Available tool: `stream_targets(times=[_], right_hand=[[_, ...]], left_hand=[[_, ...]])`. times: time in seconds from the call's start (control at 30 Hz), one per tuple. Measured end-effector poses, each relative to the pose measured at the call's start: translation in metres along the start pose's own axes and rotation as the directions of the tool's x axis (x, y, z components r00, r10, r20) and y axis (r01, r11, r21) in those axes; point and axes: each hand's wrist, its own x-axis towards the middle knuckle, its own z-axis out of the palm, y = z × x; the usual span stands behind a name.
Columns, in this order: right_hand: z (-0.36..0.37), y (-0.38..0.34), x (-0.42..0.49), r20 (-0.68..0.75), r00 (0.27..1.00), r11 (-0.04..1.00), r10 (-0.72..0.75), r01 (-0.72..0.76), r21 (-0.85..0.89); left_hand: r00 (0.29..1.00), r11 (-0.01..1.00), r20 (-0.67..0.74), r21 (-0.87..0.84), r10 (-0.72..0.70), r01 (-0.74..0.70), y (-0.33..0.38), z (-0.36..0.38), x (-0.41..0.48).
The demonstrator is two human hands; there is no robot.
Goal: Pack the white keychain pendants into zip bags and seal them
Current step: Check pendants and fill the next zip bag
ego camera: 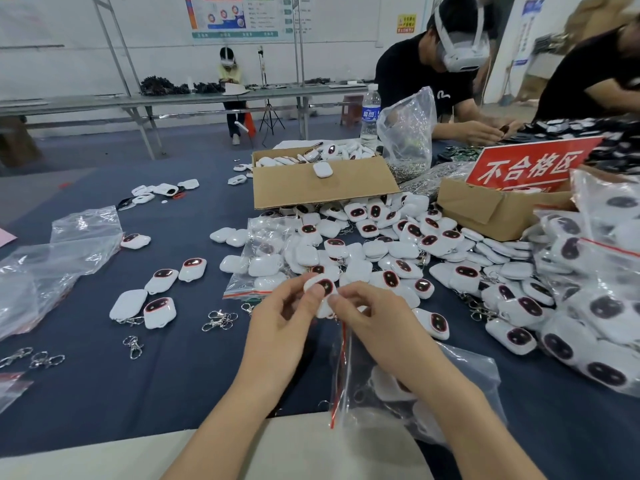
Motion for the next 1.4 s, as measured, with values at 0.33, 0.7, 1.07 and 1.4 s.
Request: stream_targets(times=[0.33,0.7,1.07,1.4], right_hand=[[0.001,0.012,0.002,0.046,0.999,0.997,-0.021,0.017,0.070],[0.001,0.015,0.002,0.041,0.999,0.994,0.005,-0.009,0.106],[-0.002,0.016,0.003,-0.029,0.999,0.998,0.029,-0.027,0.059],[0.000,0.012,0.003,-0.003,0.999,0.992,0.052,-0.051,0.116]], left_hand=[[1.000,0.974,0.023,0.225,0.003,-0.008,-0.007,0.004,0.002],[1.000,0.962,0.009,0.273,-0.030,0.026,-0.005,0.006,-0.002],[0.985,0.976,0.162,0.220,-0.050,0.014,-0.009,0.002,-0.001],[0.994,0.962,0.079,0.268,-0.079,0.055,-0.012,0.006,0.000]])
